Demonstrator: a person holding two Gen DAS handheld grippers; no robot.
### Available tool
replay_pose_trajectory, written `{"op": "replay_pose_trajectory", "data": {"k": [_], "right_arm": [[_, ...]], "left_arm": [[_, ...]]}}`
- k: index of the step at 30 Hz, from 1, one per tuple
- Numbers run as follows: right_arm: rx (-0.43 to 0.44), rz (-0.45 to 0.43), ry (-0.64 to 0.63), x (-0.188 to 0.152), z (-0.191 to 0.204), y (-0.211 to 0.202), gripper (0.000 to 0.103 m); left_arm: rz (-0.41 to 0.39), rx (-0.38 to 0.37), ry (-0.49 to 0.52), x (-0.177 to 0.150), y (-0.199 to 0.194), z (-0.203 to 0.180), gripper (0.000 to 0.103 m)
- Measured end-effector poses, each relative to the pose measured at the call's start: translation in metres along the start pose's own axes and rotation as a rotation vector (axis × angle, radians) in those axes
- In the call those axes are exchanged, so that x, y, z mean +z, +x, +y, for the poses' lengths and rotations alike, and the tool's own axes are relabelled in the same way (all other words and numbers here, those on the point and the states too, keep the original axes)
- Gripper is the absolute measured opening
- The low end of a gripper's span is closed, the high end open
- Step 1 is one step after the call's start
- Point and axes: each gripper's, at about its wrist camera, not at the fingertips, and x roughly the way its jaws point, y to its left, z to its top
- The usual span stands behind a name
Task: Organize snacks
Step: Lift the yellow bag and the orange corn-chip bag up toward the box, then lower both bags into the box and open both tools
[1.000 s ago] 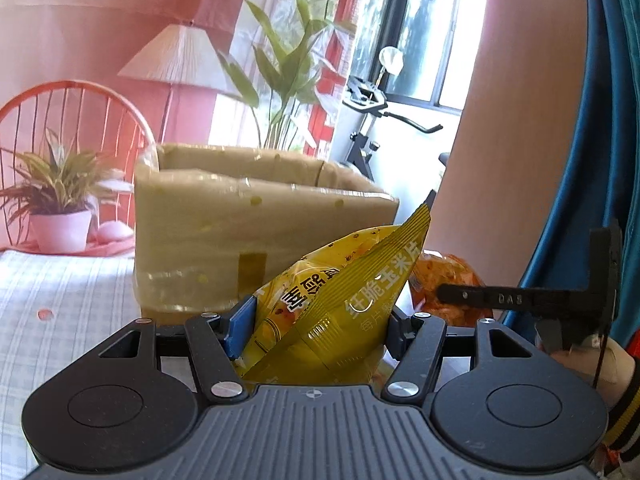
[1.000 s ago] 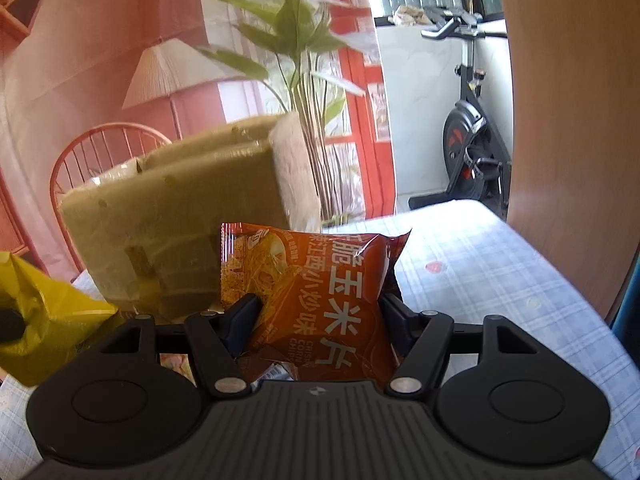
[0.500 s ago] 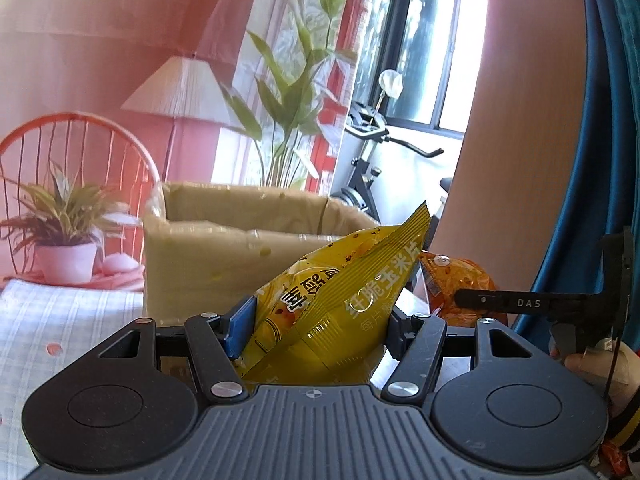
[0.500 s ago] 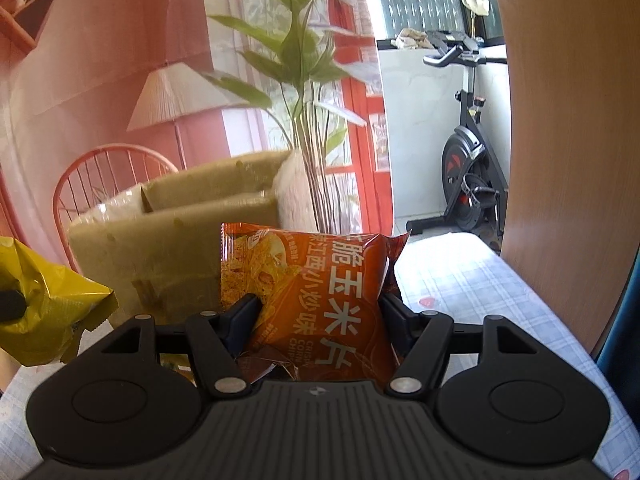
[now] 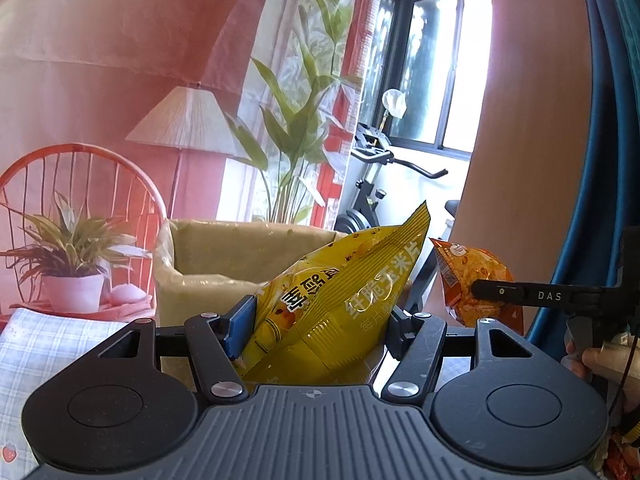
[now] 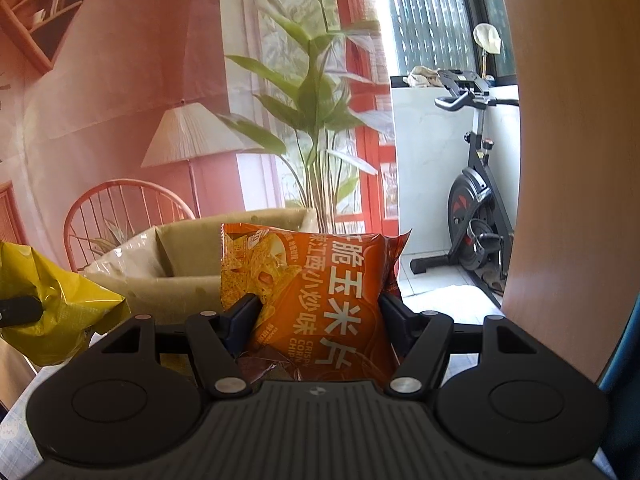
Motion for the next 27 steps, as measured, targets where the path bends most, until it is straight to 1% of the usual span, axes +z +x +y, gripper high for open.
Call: {"op": "replay_pose_trajectory", "data": {"k": [8,14,22,27], "right_arm": [[0.032,-0.029,-0.017,0.019,0.006,0.004,0.068],[0.077,-0.054,-0.044,0.039,0.019,0.016,0.068],[0.133,-0.06,-0.091,0.063,0.044,0.053,0.068],[0.161,-0.039,-0.124,0.078,0.06,0.09,0.068]], "left_arm": [[-0.046,0.028,0.006,0.021,-0.003,0.006,0.067],[-0.056,0.056,-0.003,0.036,0.004,0.013,0.067],[-0.047,0.062,-0.073,0.068,0.036,0.034,0.067],[-0.023,0.085,-0.087,0.087,0.066,0.047,0.067]]}}
